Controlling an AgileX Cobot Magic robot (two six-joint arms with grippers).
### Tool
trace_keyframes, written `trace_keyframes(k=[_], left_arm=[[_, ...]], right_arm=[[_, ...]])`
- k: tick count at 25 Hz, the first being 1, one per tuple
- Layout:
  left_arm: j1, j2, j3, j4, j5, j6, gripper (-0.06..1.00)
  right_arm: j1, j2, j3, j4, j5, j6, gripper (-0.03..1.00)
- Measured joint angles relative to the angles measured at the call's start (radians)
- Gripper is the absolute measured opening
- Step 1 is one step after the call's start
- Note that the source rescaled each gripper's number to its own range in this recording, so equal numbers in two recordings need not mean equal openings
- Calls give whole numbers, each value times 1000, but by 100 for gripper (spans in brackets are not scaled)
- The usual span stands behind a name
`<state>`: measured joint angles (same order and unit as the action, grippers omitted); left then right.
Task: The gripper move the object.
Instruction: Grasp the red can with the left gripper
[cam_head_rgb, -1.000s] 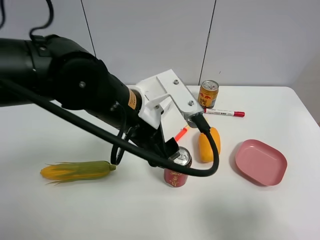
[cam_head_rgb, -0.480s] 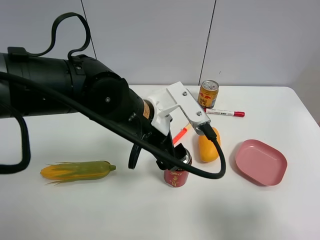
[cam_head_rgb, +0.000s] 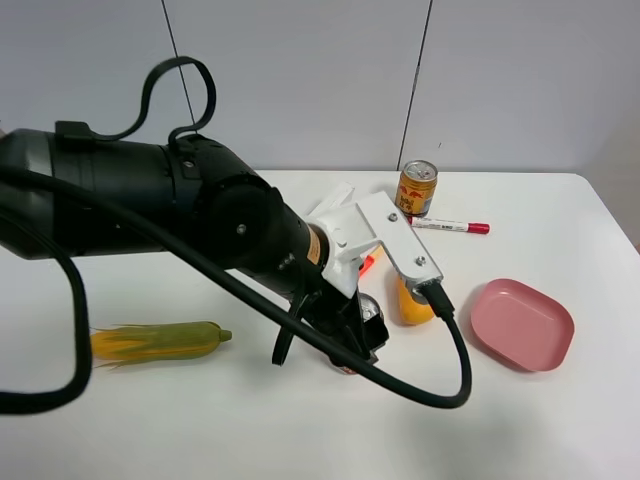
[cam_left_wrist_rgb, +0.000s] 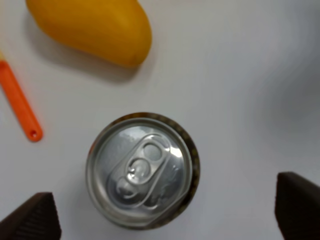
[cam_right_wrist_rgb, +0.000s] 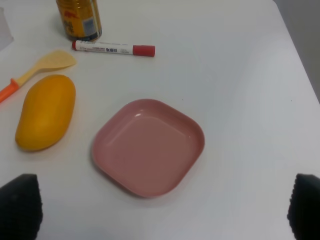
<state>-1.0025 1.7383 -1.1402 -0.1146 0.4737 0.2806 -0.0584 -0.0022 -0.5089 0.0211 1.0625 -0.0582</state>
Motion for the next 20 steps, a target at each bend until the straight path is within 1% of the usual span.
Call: trace_keyframes(k=[11,15,20], left_arm=[[-4,93,0,0,-111,15,82],[8,118,0,4,-120,15,82],[43,148,0,38,-129,17,82]], right_arm=[[0,0,0,0,0,0,100],[0,0,0,0,0,0,100],[0,0,0,0,0,0,100]])
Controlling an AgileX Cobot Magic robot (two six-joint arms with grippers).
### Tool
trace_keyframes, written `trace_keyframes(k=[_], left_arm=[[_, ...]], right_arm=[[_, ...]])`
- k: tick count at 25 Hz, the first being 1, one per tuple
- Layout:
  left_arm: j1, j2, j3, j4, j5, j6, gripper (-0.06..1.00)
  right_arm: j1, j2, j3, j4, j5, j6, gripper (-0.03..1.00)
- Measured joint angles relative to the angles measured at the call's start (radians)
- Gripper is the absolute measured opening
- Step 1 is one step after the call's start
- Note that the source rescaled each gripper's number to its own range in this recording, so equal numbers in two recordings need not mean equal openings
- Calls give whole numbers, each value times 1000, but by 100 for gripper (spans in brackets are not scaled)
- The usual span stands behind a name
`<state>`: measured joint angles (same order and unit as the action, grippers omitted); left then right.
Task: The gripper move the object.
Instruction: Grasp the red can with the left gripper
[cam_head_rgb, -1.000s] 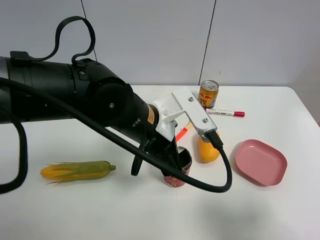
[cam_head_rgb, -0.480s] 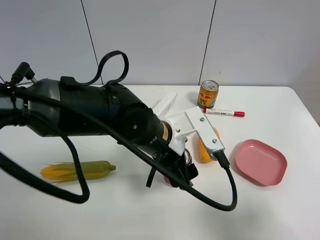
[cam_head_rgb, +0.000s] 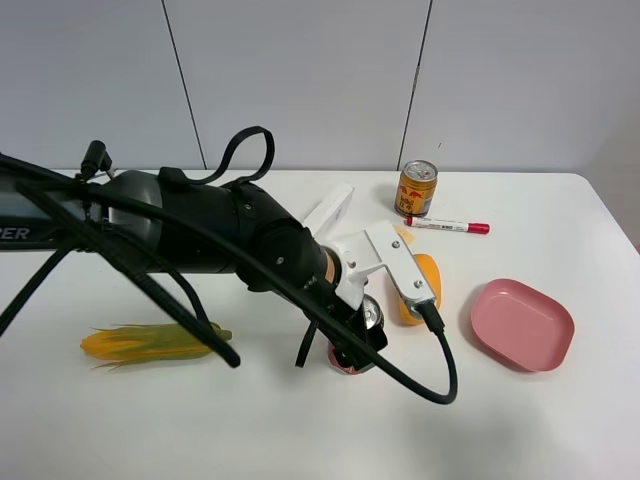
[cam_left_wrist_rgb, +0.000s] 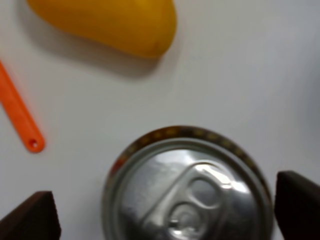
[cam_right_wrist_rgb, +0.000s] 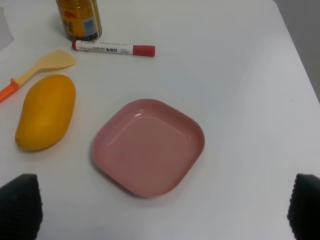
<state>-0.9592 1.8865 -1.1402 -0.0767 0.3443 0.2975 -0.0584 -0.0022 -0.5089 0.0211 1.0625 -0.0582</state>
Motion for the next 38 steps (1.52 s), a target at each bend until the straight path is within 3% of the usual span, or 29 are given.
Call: trace_keyframes(k=[16,35,37,38], left_arm=[[18,54,0,5,-13,0,82],[18,95,0,6,-102,-4,82],[18,95,0,6,-102,-4,74],[18,95,0,6,-102,-4,62]], right_arm=[[0,0,0,0,0,0,100],[0,0,0,0,0,0,100],[0,0,0,0,0,0,100],[0,0,0,0,0,0,100]])
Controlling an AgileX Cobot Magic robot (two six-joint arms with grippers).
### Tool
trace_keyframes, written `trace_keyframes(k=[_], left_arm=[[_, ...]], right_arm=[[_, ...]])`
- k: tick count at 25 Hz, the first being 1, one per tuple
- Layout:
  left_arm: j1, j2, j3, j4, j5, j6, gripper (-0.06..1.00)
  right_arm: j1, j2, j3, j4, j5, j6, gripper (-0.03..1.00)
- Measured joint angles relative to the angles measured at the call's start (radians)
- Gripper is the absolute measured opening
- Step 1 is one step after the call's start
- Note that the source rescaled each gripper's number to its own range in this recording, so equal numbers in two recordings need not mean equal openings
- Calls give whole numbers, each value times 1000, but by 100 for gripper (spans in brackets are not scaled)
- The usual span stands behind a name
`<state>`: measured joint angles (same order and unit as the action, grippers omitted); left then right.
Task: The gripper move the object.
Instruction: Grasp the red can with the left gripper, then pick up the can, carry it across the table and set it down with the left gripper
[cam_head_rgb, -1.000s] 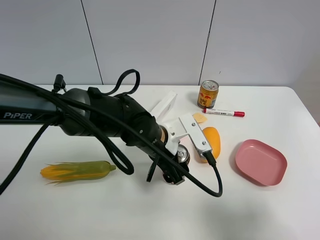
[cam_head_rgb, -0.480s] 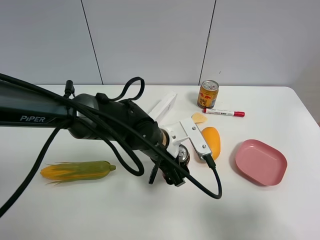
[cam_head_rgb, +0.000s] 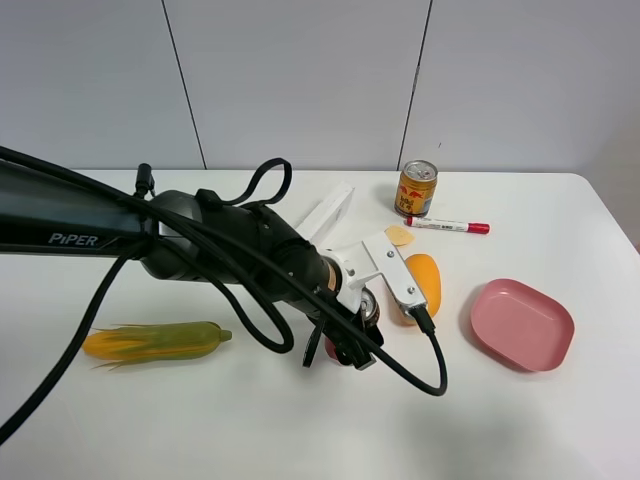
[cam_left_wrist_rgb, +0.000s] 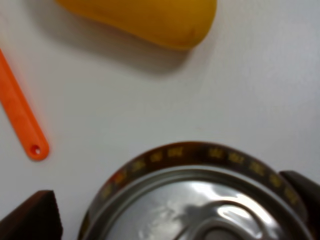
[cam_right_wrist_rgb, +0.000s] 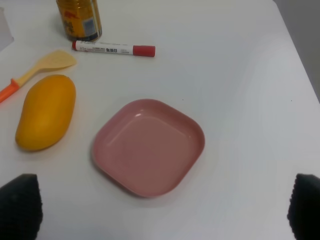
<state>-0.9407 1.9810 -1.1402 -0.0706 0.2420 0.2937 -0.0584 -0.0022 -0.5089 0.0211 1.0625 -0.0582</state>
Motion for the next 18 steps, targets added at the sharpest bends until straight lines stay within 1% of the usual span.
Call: trace_keyframes(k=[1,2,3,6,13,18], left_arm=[[0,0,0,0,0,0,42],[0,1,0,0,0,0,13],[0,1,0,0,-1,-1,0],[0,2,0,-2,-2,-4,2],[0,-5,0,-1,2,-10,2],[1,-97,1,1,27,-20,2]], right_arm=[[0,0,0,0,0,0,100],[0,0,0,0,0,0,100],[0,0,0,0,0,0,100],[0,0,0,0,0,0,100],[0,0,0,0,0,0,100],[0,0,0,0,0,0,100]])
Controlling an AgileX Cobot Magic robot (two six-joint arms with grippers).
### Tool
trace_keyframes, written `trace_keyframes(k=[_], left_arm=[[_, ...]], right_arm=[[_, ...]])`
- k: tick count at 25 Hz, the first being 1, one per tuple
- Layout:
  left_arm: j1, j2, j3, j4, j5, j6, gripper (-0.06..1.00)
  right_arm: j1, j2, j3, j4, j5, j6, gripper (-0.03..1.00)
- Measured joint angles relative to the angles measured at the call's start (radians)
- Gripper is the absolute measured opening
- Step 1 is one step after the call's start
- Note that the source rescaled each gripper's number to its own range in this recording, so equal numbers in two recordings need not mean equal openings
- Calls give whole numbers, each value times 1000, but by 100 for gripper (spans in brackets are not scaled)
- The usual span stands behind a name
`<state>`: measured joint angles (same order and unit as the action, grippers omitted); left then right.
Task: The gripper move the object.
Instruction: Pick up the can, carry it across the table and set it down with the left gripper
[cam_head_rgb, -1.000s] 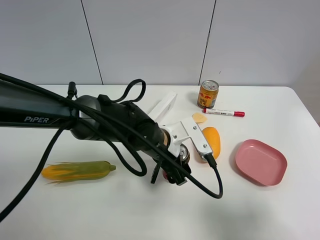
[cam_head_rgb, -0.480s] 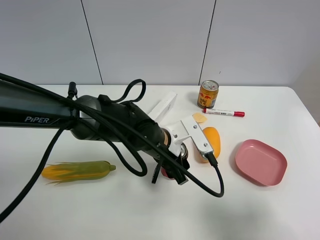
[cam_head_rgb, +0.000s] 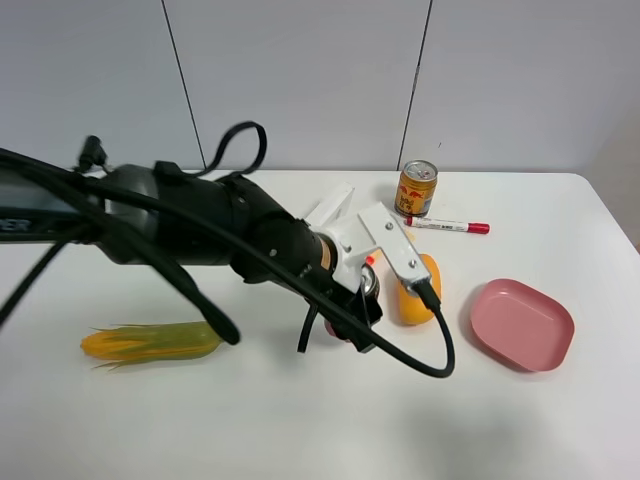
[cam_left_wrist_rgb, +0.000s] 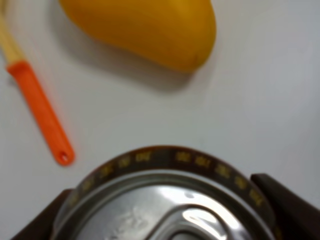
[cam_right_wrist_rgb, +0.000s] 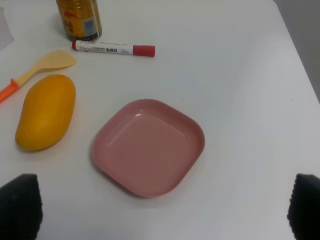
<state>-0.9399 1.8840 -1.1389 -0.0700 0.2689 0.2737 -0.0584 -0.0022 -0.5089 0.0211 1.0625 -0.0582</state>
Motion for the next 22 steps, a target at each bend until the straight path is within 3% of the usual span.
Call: trace_keyframes(k=[4,10,15,22], left_arm=[[3,-106,0,0,41,-52,2],[71,-229,0,2,151,-124,2],[181,-311,0,32,182,-166,2],[409,-329,0,82,185,-172,2]], right_arm=[[0,0,0,0,0,0,100],[0,0,0,0,0,0,100],[0,0,0,0,0,0,100],[0,0,0,0,0,0,100]])
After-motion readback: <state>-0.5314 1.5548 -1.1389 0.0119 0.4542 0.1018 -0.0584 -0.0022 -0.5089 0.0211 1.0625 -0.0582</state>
